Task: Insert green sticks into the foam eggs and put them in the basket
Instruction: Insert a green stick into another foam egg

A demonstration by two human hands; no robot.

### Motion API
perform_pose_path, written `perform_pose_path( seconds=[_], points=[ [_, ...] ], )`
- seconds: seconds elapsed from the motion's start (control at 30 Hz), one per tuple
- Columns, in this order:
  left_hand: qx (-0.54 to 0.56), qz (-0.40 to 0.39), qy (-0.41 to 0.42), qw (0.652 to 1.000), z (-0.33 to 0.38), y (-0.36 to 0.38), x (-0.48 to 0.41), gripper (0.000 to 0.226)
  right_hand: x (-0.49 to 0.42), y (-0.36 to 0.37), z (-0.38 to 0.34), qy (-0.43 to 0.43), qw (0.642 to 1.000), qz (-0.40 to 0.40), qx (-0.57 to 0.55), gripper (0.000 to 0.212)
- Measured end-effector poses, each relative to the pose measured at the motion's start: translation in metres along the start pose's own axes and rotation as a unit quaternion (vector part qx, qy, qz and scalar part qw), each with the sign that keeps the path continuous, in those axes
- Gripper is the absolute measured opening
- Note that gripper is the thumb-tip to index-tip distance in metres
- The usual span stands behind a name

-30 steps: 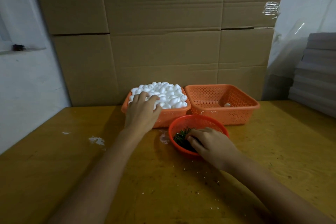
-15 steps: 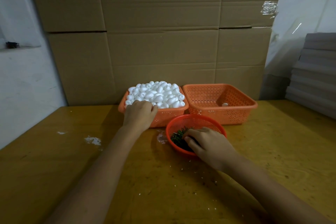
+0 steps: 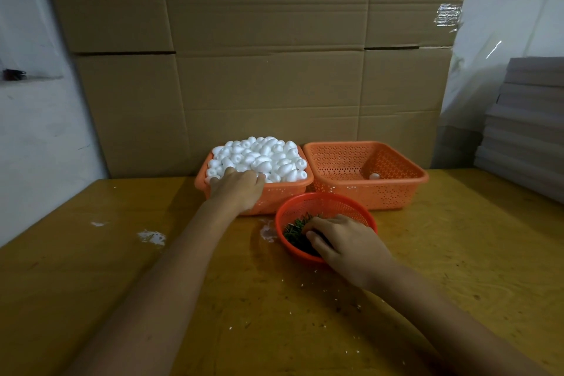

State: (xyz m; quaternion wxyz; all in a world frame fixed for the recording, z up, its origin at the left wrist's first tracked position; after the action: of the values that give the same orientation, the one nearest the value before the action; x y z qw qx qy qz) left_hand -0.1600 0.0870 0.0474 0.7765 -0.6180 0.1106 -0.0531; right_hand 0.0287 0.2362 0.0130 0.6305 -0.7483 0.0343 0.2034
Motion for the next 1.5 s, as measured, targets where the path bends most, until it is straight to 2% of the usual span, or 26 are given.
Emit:
perform_pose_path(
  seconds=[0.1, 0.27, 0.57, 0.67, 0.73, 0.83, 0.93, 1.07, 1.2, 1.3, 1.5],
  points=[
    [-0.014, -0.039, 0.007, 0.999, 0.002, 0.001, -0.004, 0.055, 0.0, 0.0, -0.001, 0.001, 1.0, 0.003, -0.001, 0.032],
    [0.022, -0.02, 0.014, 0.999, 0.001, 0.0, -0.011, 0.054, 0.001, 0.0, -0.002, -0.001, 1.0, -0.002, -0.004, 0.033],
    [0.099, 0.13, 0.052, 0.985, -0.004, -0.012, -0.002, 0.033, 0.0, 0.001, -0.001, -0.002, 1.0, -0.005, -0.004, 0.033],
    [0.127, 0.224, 0.082, 0.963, -0.002, -0.024, 0.01, 0.015, 0.0, 0.002, -0.001, -0.004, 1.0, -0.002, -0.003, 0.032],
    [0.161, 0.285, 0.084, 0.941, -0.004, -0.031, 0.019, 0.01, 0.0, 0.002, 0.0, -0.005, 1.0, 0.003, -0.003, 0.031],
    [0.244, 0.314, 0.061, 0.916, -0.01, -0.037, 0.029, 0.009, 0.0, 0.002, 0.0, -0.004, 1.0, 0.007, -0.003, 0.03],
    [0.394, 0.275, 0.037, 0.876, -0.014, -0.032, 0.039, 0.018, 0.0, 0.003, 0.001, -0.004, 1.0, 0.002, -0.002, 0.03],
    [0.576, 0.157, 0.063, 0.8, -0.015, -0.009, 0.057, 0.036, 0.0, 0.003, 0.001, -0.002, 1.0, 0.004, -0.003, 0.031],
    [0.658, 0.04, 0.056, 0.75, -0.018, 0.017, 0.071, 0.038, 0.0, 0.003, 0.001, -0.003, 1.0, 0.004, 0.004, 0.031],
    [0.709, -0.059, 0.062, 0.7, -0.016, 0.028, 0.078, 0.029, 0.0, 0.003, 0.001, -0.005, 1.0, 0.009, 0.005, 0.03],
    [0.751, -0.121, 0.084, 0.644, -0.01, 0.024, 0.088, 0.023, 0.0, 0.003, 0.0, -0.005, 1.0, 0.01, 0.003, 0.03]
  ],
)
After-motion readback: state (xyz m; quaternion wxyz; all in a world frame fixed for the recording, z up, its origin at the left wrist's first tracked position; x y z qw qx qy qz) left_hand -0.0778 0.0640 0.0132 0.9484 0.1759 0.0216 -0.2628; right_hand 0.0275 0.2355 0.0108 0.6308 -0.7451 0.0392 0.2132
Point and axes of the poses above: each hand's wrist, its own x-axis away from the middle knuckle, its own y-axis out of the palm, z = x × y, the point moved 5 cm from there along -x, towards the middle knuckle, and after that the axes turned 10 degrees about -y, right-handed, at the moved point
